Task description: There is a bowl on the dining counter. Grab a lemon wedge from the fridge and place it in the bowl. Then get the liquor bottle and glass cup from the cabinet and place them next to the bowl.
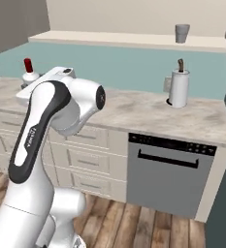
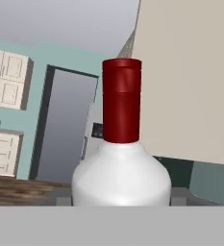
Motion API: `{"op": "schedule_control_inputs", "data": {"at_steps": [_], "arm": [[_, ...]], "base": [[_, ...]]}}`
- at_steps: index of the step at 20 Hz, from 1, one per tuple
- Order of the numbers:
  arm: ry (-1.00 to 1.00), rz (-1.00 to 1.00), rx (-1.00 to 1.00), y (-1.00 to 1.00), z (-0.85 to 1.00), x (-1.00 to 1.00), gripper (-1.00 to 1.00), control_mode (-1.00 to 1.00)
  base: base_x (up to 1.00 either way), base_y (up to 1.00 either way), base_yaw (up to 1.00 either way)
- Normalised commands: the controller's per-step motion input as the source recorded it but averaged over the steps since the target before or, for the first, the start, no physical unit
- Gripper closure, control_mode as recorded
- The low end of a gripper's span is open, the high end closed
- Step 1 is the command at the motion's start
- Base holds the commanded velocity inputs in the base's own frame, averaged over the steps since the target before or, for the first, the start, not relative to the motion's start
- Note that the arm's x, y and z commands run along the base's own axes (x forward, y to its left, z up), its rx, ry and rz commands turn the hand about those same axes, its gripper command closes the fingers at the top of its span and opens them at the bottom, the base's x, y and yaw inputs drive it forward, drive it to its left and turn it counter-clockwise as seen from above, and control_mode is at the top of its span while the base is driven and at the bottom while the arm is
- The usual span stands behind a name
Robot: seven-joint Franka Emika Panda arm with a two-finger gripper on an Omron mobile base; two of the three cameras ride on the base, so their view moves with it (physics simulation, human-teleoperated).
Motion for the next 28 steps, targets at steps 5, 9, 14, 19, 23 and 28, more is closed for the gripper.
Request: {"op": "schedule_control_inputs", "data": {"at_steps": [5, 9, 14, 19, 23, 28], "arm": [[0.0, 0.0, 0.0, 0.0, 0.0, 0.0, 1.0, 1.0], [0.0, 0.0, 0.0, 0.0, 0.0, 0.0, 1.0, 1.0], [0.0, 0.0, 0.0, 0.0, 0.0, 0.0, 1.0, 1.0], [0.0, 0.0, 0.0, 0.0, 0.0, 0.0, 1.0, 1.0], [0.0, 0.0, 0.0, 0.0, 0.0, 0.0, 1.0, 1.0], [0.0, 0.0, 0.0, 0.0, 0.0, 0.0, 1.0, 1.0]], "base": [[-0.5, -0.54, 0.43], [-0.72, -0.58, 0.43], [-0.96, -0.54, 0.43], [-1.0, -0.15, 0.39], [-1.0, 0.0, 0.39], [-1.0, 0.07, 0.37]]}}
